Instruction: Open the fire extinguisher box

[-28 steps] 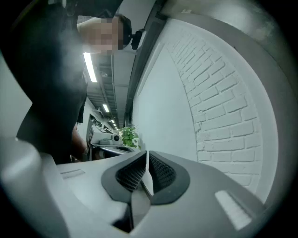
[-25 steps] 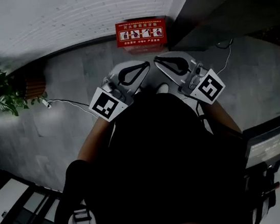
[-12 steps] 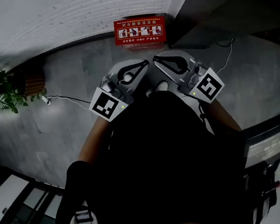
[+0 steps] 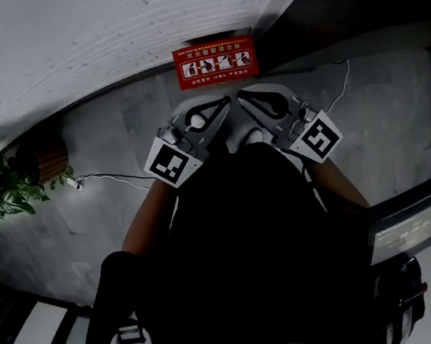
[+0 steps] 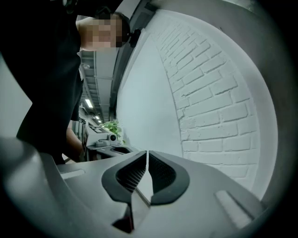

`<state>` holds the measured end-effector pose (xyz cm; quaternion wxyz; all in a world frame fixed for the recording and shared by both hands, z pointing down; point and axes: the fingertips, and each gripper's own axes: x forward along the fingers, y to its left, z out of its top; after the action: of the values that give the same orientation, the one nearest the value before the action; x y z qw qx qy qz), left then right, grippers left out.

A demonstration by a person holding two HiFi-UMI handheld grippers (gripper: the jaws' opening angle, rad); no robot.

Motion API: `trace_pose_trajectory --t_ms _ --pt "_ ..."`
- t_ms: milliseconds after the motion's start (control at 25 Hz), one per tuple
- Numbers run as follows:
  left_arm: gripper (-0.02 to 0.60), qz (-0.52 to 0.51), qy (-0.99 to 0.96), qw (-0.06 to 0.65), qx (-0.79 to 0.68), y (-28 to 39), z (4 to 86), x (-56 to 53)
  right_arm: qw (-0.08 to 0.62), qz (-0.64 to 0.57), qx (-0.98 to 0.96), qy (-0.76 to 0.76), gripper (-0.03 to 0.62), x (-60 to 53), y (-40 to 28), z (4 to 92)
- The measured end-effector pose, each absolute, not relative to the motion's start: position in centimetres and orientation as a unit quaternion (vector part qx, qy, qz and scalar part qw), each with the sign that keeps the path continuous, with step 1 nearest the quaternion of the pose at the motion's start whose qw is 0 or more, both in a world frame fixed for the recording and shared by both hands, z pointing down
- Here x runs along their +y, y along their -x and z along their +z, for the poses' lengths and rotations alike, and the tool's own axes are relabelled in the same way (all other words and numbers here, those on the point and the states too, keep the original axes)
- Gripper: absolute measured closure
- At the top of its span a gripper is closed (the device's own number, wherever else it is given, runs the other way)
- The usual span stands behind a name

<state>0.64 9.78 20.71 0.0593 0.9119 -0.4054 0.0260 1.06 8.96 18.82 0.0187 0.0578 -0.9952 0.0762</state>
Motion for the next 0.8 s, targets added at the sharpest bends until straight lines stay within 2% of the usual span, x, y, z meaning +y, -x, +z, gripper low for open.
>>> trace_pose_trajectory --t_ms 440,800 --pt "0.58 0.031 -0.93 0.109 -0.351 4.0 27.9 3.8 0.06 0.122 -0.979 -0.149 0.583 2.3 2.9 25.2" --pt "0.58 0.064 -0.902 0.157 -0.397 4.4 38.6 -0.8 0.066 0.195 -0.958 -0.197 0.583 -4.2 1.0 37.3"
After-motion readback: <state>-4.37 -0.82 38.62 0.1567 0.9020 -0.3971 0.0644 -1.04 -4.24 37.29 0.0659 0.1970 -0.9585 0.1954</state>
